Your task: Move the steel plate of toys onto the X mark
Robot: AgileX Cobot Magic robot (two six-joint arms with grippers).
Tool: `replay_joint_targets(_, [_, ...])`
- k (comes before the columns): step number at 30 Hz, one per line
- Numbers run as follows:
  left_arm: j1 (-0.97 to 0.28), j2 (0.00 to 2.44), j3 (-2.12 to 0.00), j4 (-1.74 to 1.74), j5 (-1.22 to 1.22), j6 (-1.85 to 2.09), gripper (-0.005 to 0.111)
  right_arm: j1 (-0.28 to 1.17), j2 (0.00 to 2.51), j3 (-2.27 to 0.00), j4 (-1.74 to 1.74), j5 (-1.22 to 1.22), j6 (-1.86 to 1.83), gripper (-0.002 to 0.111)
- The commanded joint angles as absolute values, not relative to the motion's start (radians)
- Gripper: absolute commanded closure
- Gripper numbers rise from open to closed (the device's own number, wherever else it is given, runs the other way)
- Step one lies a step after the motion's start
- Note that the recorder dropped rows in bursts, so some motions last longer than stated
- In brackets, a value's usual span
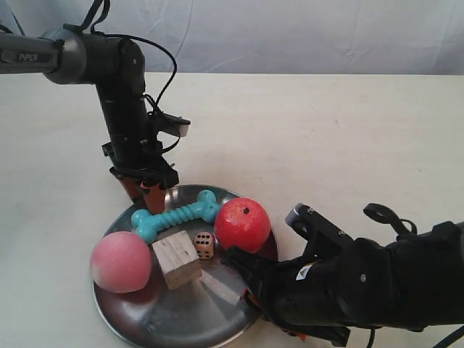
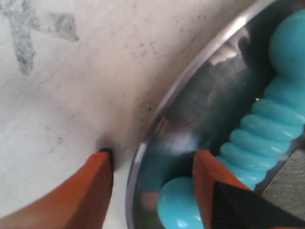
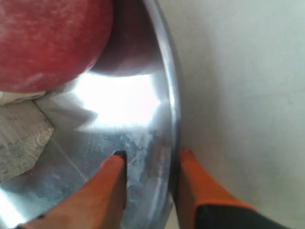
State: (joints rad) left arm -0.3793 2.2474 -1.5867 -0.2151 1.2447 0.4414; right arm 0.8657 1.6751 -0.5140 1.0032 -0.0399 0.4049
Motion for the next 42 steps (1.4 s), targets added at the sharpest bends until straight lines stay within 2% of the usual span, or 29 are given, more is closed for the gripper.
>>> replay_joint_targets(1, [-0.376,2.28,-1.528,-0.121,1.221,0.421,0.055,0.868,1.679,-0.523,0.997,-0.063,0.401,0.076])
replay_joint_targets(9, [-0.376,2.28,-1.474,-0.155,1.221,0.366,0.055,0.868,1.679,-0.523,0.997,-0.068,0.401,0.076])
replay_joint_targets(11, [-0.376,2.28,-1.473,-0.194,1.221,0.366,0.062,0.868,1.679,-0.523,0.997,-0.091,0.399,0.076])
replay_joint_targets(12, [-0.376,2.28,-1.473,-0.221,1.221,0.36,0.074,0.868,1.679,-0.523,0.997,-0.098,0.399,0.076])
replay_joint_targets(13, [-0.376,2.28,-1.472,-0.229,1.221,0.35,0.079,0.868,1.679,-0.523,0.997,-0.1,0.399,0.076])
replay_joint_targets(14, [-0.376,2.28,-1.464,-0.244,1.221,0.343,0.095,0.868,1.682,-0.523,0.997,-0.102,0.399,0.077])
replay_joint_targets(15, [-0.376,2.28,-1.46,-0.258,1.221,0.343,0.107,0.868,1.682,-0.523,0.997,-0.102,0.399,0.084])
replay_joint_targets(18, [-0.376,2.28,-1.452,-0.284,1.221,0.343,0.106,0.868,1.682,-0.523,0.997,-0.105,0.399,0.107])
replay_joint_targets(19, [-0.376,2.28,-1.449,-0.288,1.218,0.343,0.107,0.868,1.682,-0.523,0.997,-0.105,0.4,0.109])
replay_joint_targets(42, [-0.38,2.228,-1.449,-0.339,1.206,0.391,0.107,0.866,1.651,-0.523,0.993,0.0,0.397,0.109])
